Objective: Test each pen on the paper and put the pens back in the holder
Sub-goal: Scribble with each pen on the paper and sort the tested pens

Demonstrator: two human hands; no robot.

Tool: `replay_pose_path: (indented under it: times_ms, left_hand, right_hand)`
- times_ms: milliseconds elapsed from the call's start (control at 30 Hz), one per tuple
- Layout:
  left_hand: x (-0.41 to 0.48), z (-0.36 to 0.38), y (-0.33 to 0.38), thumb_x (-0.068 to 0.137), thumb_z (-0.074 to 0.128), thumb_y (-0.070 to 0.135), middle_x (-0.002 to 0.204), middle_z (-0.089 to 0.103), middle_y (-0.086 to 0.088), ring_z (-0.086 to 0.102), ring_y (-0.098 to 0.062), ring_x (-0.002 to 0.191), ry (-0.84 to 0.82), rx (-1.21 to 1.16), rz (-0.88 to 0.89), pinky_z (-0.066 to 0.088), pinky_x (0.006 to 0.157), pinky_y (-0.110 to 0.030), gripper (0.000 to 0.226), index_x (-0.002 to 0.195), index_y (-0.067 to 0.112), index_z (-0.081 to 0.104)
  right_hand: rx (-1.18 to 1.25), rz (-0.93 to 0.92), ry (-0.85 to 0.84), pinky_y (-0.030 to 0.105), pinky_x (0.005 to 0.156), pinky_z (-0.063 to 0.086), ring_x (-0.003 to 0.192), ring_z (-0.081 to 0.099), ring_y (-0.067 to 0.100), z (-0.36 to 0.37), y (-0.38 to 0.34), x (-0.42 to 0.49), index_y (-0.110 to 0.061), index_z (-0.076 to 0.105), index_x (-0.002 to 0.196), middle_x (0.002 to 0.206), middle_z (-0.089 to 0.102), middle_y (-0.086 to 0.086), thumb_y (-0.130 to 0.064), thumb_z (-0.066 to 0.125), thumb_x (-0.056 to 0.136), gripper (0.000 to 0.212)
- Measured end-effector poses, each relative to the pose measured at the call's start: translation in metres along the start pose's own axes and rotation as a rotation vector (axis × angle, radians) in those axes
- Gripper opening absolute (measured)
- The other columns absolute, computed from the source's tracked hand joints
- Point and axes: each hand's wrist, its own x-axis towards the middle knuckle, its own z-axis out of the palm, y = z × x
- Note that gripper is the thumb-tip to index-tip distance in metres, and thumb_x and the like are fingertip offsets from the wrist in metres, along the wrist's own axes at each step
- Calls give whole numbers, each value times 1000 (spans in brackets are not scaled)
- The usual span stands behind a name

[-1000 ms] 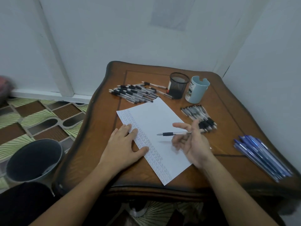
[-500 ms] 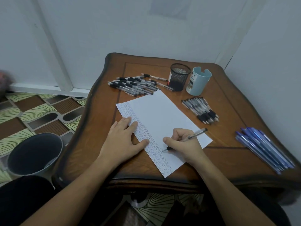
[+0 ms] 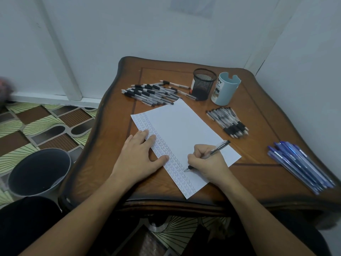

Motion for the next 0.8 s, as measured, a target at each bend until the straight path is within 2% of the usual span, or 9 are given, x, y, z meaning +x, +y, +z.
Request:
replay_pose_path:
  times_ms: [100,200,267,367,433,533,600,733,800]
  left_hand:
    - [0,0,0,70,23,82,155,29,-2,19,-16,145,-2,7,0,5,118,-36,96,144,23,41]
    - [0,-1,0,69,22,82,156,28,-1,18,-16,145,-5,8,-4,3,117,-34,97,144,24,40]
    - [1,-1,0,69,21,82,156,28,-2,18,-16,145,-4,9,-3,3,117,-34,97,144,24,40]
    - [1,0,0,70,21,82,156,28,-1,18,-16,145,-10,13,2,4,117,-35,96,144,24,40]
    - [1,0,0,70,22,82,156,29,-2,19,-16,145,-9,9,1,5,117,-36,96,144,24,40]
    - [0,0,0,70,23,81,156,29,-2,20,-17,145,-7,11,1,5,117,-36,96,144,23,41]
    - [0,0,0,70,22,82,156,28,-2,19,-16,145,-9,11,1,4,117,-36,96,145,24,40]
    - [0,-1,1,70,21,82,156,28,-2,19,-16,145,-12,13,-1,4,117,-36,96,145,24,40]
    - [0,-1,1,69,20,82,156,27,-1,18,-16,145,-15,16,-3,4,117,-36,97,145,25,39]
  right_hand:
    - [22,15,-1,18,48,38,47,38,4,-3,0,1,-17,31,50,54,28,2,5,62,80,49]
    - [-12,-2,11,23,50,36,51,38,10,-2,0,0,-21,32,47,52,31,-1,-8,65,76,45]
    - [-19,-5,10,21,50,35,52,35,10,-1,-1,-1,-14,31,49,54,29,2,-12,63,74,41]
    - [33,11,29,14,47,37,47,37,5,-3,0,-1,4,29,57,60,26,10,7,61,83,42]
    - [29,14,29,14,47,38,48,41,6,-3,0,-2,6,30,57,60,28,11,6,61,83,41]
    - [20,15,18,20,51,41,54,49,14,-2,1,-1,-6,32,53,57,32,10,-13,63,75,39]
    - [19,26,12,25,53,43,58,52,19,-2,1,0,-12,32,51,57,33,9,-18,62,72,37]
    - [26,8,17,20,51,42,53,51,14,0,0,-1,-17,33,48,54,32,5,-17,62,72,38]
    - [-9,4,18,22,51,42,49,50,9,0,1,-1,-21,33,47,50,32,-2,-18,61,73,39]
